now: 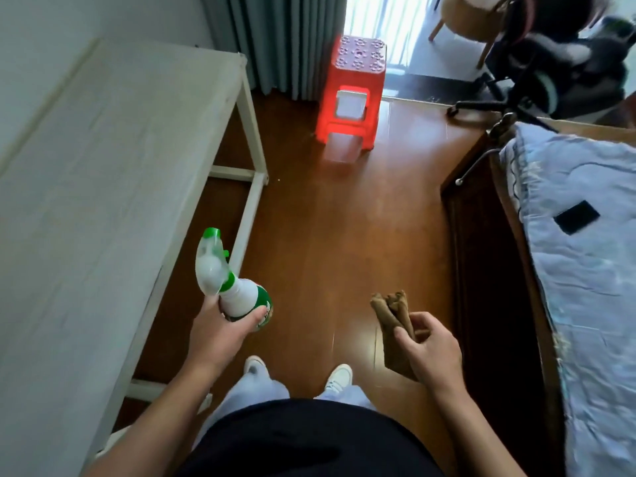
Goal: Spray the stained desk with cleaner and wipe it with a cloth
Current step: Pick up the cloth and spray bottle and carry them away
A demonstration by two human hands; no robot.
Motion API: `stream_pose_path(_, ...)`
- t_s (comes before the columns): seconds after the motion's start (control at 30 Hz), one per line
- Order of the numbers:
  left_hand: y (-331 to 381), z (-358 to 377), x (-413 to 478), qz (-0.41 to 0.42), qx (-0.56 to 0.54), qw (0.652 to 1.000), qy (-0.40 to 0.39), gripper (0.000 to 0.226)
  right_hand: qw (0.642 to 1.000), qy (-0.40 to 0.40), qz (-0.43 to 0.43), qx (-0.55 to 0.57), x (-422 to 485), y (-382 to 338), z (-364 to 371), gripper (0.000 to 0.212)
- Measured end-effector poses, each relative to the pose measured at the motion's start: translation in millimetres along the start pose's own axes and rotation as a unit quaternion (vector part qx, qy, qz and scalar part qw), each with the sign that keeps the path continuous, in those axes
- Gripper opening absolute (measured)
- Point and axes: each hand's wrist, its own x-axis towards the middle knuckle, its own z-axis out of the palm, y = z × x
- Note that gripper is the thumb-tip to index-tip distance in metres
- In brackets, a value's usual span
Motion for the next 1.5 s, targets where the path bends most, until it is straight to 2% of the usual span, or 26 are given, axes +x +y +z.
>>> stream_pose_path(0.23,31,22,19,0.002,0.010,1.000,0.016,0.062,1.000,-0.020,-0.017,0.013,56,10,-26,0.018)
stream_pose_path(0.5,70,42,112,0.006,0.009,1.000,0.011,0.062,0.999,-0.030,-0.023,0.020,155,-27,-32,0.020)
stream_pose_path(0.83,180,102,266,0.066,0.018,0.993,-0.099,0.061,0.997,0.054,0.053,0.018,254,-42,-76,0.019)
stream_pose_path(1.03,244,147,341,0.094,0.036,0.989,-0.110,0.063,0.994,0.062,0.087,0.018,333,-37,-95,0.016)
stream_pose_path(1.23,290,184,397,0.064,0.048,0.994,-0.081,0.059,0.997,0.034,0.066,0.020,455,-45,-112,0.017)
stream_pose_path(1.4,312,191,428,-0.002,0.032,0.999,-0.036,0.059,1.000,-0.019,0.008,0.023,553,-84,-115,0.017)
stream_pose_path(1.5,321,187,451,-0.039,0.018,0.999,-0.013,0.075,0.998,-0.044,-0.026,0.027,604,-113,-113,0.017)
